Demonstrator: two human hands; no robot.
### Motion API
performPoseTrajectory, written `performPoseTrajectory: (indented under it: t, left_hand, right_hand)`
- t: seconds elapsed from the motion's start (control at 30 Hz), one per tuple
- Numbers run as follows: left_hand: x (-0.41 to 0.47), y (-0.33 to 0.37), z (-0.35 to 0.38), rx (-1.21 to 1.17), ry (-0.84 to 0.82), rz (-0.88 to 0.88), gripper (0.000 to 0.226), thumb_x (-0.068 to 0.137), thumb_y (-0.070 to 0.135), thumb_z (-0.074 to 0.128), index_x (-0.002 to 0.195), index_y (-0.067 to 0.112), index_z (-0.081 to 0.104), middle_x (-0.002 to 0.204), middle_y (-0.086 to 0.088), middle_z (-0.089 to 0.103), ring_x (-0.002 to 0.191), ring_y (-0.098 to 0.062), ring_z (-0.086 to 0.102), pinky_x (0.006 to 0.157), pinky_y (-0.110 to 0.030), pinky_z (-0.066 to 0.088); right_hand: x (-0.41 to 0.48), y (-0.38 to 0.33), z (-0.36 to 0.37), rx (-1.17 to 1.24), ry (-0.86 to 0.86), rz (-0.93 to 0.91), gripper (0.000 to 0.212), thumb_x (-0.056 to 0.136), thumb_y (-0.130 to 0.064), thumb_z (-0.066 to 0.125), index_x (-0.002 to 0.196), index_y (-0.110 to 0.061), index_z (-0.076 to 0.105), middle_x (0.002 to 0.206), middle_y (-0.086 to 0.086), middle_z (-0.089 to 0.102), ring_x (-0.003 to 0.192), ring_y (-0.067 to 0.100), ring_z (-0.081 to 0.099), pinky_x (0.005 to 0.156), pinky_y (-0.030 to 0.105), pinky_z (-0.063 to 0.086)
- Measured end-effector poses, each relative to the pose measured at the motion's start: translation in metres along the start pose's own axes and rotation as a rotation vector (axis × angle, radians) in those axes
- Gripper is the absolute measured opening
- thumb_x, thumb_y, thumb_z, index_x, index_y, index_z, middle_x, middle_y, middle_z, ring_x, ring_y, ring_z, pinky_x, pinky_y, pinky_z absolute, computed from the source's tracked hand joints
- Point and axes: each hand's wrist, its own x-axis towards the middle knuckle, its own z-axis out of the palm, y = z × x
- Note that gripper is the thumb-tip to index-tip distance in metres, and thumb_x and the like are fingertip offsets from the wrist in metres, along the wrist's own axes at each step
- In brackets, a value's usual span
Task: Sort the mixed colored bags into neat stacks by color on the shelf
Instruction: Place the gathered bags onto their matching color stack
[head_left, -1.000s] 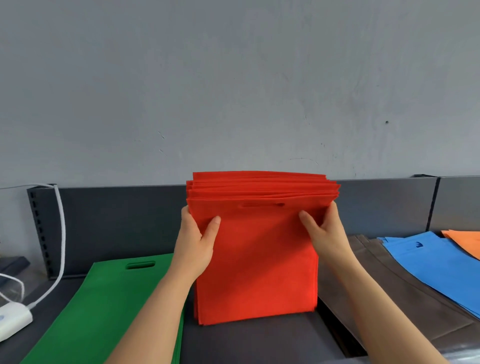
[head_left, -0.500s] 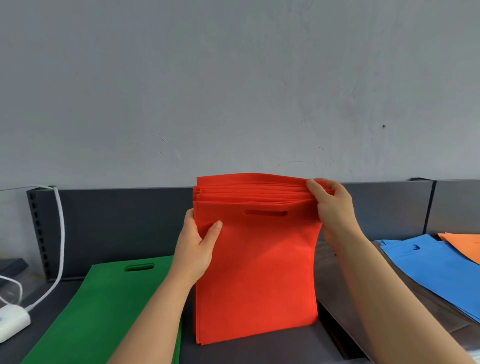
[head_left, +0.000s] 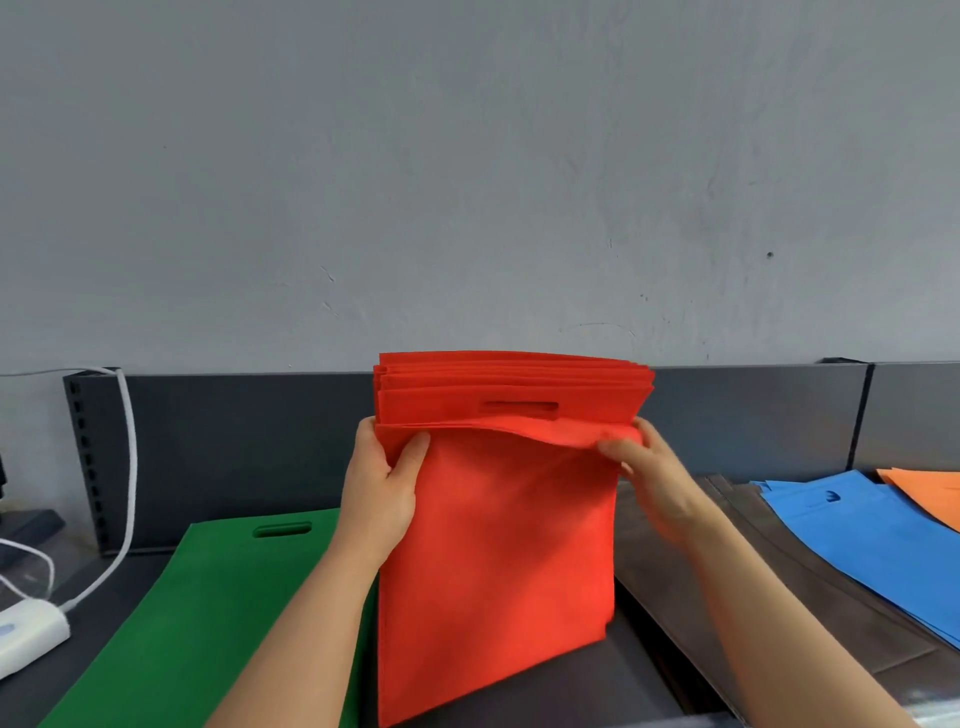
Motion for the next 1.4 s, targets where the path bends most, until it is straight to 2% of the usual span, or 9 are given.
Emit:
performPoseTrajectory:
  t: [0.13, 0.27, 0.37, 0.5, 0.6, 0.7, 0.97, 1.13, 1.4]
  left_hand:
    - [0.009, 0.0, -0.004, -0.088, 0.003, -0.059, 0.018, 0.093, 0.027, 0.059, 0.109, 0.033, 0.051, 0.11, 0.008, 0.063, 0.102, -0.008, 0.061, 0.091, -0.035, 0.049]
    - [0.018, 0.003, -0.008, -0.097, 0.018, -0.132, 0.03, 0.093, 0.037, 0.058, 0.119, 0.027, 0.049, 0.114, 0.005, 0.063, 0.104, -0.014, 0.062, 0.093, -0.043, 0.05]
    - [0.02, 0.004, -0.006, -0.041, 0.028, -0.185, 0.032, 0.093, 0.038, 0.057, 0.119, 0.022, 0.048, 0.11, 0.004, 0.061, 0.1, -0.014, 0.061, 0.088, -0.039, 0.051]
    - [0.014, -0.005, -0.007, 0.045, -0.046, -0.363, 0.033, 0.095, 0.035, 0.052, 0.121, 0.021, 0.038, 0.106, 0.005, 0.057, 0.093, -0.012, 0.058, 0.082, -0.036, 0.047]
    - [-0.004, -0.035, -0.01, 0.157, -0.159, -0.568, 0.035, 0.091, 0.025, 0.055, 0.121, 0.017, 0.041, 0.109, -0.003, 0.061, 0.096, -0.021, 0.062, 0.088, -0.043, 0.05]
    - [-0.029, -0.057, -0.008, 0.26, -0.289, -0.646, 0.013, 0.091, 0.012, 0.053, 0.103, 0.018, 0.053, 0.103, -0.005, 0.065, 0.092, -0.021, 0.064, 0.088, -0.04, 0.051]
    - [-0.058, -0.095, -0.003, 0.42, -0.296, -0.75, 0.017, 0.086, 0.007, 0.049, 0.103, 0.007, 0.053, 0.104, -0.014, 0.062, 0.088, -0.028, 0.062, 0.069, -0.031, 0.048]
    - [-0.064, -0.095, 0.0, 0.536, -0.304, -0.727, 0.009, 0.084, 0.005, 0.047, 0.093, 0.003, 0.05, 0.083, -0.009, 0.053, 0.068, -0.02, 0.05, 0.057, -0.027, 0.038]
    - [-0.078, -0.076, 0.0, 0.648, -0.398, -0.65, 0.029, 0.087, 0.015, 0.06, 0.108, 0.006, 0.044, 0.099, -0.007, 0.055, 0.07, -0.013, 0.051, 0.055, -0.024, 0.04]
  right_hand:
    - [-0.015, 0.021, -0.004, 0.026, -0.131, 0.133, 0.084, 0.055, -0.043, 0.078, 0.128, -0.02, 0.045, 0.121, 0.002, 0.064, 0.108, 0.014, 0.063, 0.085, 0.029, 0.048]
    - [-0.023, 0.031, -0.006, -0.048, -0.12, 0.219, 0.057, 0.071, -0.03, 0.079, 0.12, -0.014, 0.054, 0.111, 0.004, 0.069, 0.101, 0.02, 0.067, 0.086, 0.035, 0.051]
    - [-0.025, 0.037, -0.001, -0.136, -0.024, 0.238, 0.025, 0.085, -0.011, 0.068, 0.109, -0.008, 0.062, 0.099, 0.006, 0.073, 0.09, 0.02, 0.07, 0.08, 0.034, 0.054]
    - [-0.024, 0.045, 0.002, -0.127, 0.043, 0.337, 0.018, 0.086, -0.009, 0.066, 0.104, -0.007, 0.064, 0.094, 0.011, 0.074, 0.088, 0.029, 0.07, 0.084, 0.044, 0.055]
    - [-0.02, 0.054, 0.003, -0.093, 0.093, 0.41, 0.016, 0.086, -0.007, 0.065, 0.101, -0.005, 0.065, 0.091, 0.013, 0.073, 0.085, 0.029, 0.07, 0.075, 0.039, 0.056]
    - [-0.014, 0.067, 0.003, -0.125, 0.138, 0.453, 0.018, 0.085, -0.008, 0.066, 0.102, -0.004, 0.064, 0.091, 0.014, 0.073, 0.084, 0.029, 0.07, 0.074, 0.039, 0.056]
    - [-0.015, 0.111, 0.01, -0.398, 0.089, 0.567, 0.016, 0.084, -0.011, 0.067, 0.098, -0.006, 0.063, 0.093, 0.014, 0.071, 0.085, 0.031, 0.068, 0.084, 0.047, 0.055]
    - [-0.022, 0.126, 0.011, -0.654, 0.067, 0.572, 0.03, 0.082, -0.02, 0.069, 0.104, -0.002, 0.06, 0.098, 0.013, 0.066, 0.087, 0.029, 0.064, 0.081, 0.039, 0.053]
    - [-0.043, 0.112, 0.01, -0.898, -0.076, 0.49, 0.032, 0.089, -0.023, 0.06, 0.116, -0.006, 0.056, 0.111, 0.01, 0.062, 0.095, 0.026, 0.059, 0.076, 0.03, 0.044]
